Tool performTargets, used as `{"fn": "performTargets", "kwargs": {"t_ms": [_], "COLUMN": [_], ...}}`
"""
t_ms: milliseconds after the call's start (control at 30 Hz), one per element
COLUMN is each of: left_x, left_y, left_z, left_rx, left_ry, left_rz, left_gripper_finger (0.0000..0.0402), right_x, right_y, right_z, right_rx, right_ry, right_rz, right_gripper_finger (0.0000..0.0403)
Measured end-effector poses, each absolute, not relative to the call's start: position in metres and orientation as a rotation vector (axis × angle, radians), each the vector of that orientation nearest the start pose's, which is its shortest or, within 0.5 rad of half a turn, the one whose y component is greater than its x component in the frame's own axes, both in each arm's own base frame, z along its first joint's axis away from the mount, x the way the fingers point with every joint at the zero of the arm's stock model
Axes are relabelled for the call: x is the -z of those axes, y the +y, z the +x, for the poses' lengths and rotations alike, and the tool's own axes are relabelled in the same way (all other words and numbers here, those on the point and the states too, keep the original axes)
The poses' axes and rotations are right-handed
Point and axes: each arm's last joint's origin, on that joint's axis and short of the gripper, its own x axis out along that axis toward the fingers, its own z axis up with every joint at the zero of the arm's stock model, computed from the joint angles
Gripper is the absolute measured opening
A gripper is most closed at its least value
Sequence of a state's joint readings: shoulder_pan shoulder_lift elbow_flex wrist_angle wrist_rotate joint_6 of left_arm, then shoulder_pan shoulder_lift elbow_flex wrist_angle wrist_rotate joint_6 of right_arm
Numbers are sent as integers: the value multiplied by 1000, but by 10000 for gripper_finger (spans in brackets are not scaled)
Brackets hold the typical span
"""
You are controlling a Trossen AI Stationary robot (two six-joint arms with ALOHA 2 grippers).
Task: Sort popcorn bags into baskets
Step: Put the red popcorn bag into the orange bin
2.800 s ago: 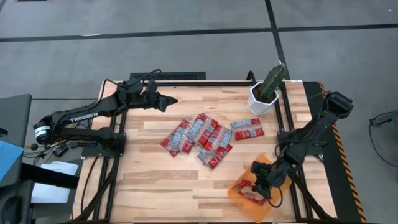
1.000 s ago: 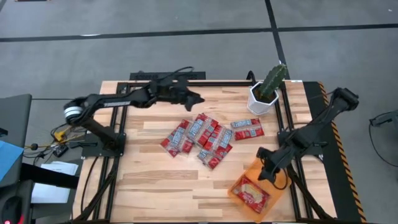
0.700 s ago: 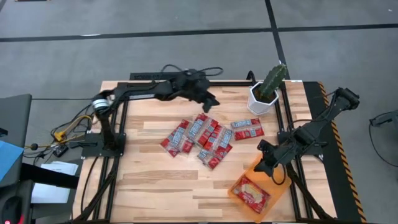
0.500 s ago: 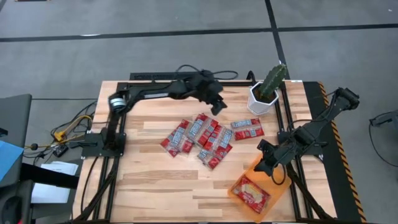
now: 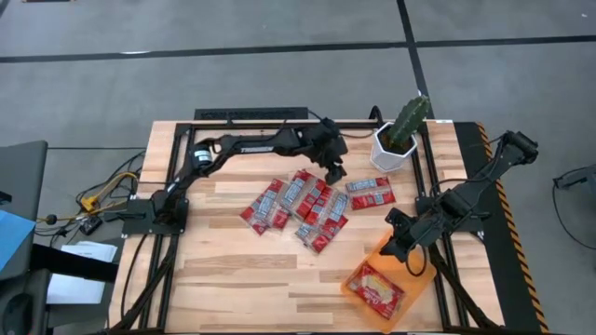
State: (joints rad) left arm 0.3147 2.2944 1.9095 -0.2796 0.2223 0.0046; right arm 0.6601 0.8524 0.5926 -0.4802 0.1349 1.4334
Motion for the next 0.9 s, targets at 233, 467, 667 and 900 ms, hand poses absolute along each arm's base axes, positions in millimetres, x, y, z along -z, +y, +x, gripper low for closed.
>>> {"fn": "performTargets", "kwargs": {"t_ms": [233,467,667,900], "left_x": [-209,-211,-198,-180], "left_y": [131,116,116,107], "left_z": [506,511,515,521], "left_rx": [-46,-11,36,43], "left_ry": [614,586,585,600], "left_rz": [10,92,38,25], "left_gripper_finger": [228,93,7,0], "right_x": [-231,-231,-229,-229], "right_y": [100,99,98,98], "right_z": [136,136,135,135], "right_rx": [100,114,135,138], "right_ry": [893,881,890,889], "right_rz": [1044,1039,1030,1032], "right_gripper_finger": [118,118,118,118]}}
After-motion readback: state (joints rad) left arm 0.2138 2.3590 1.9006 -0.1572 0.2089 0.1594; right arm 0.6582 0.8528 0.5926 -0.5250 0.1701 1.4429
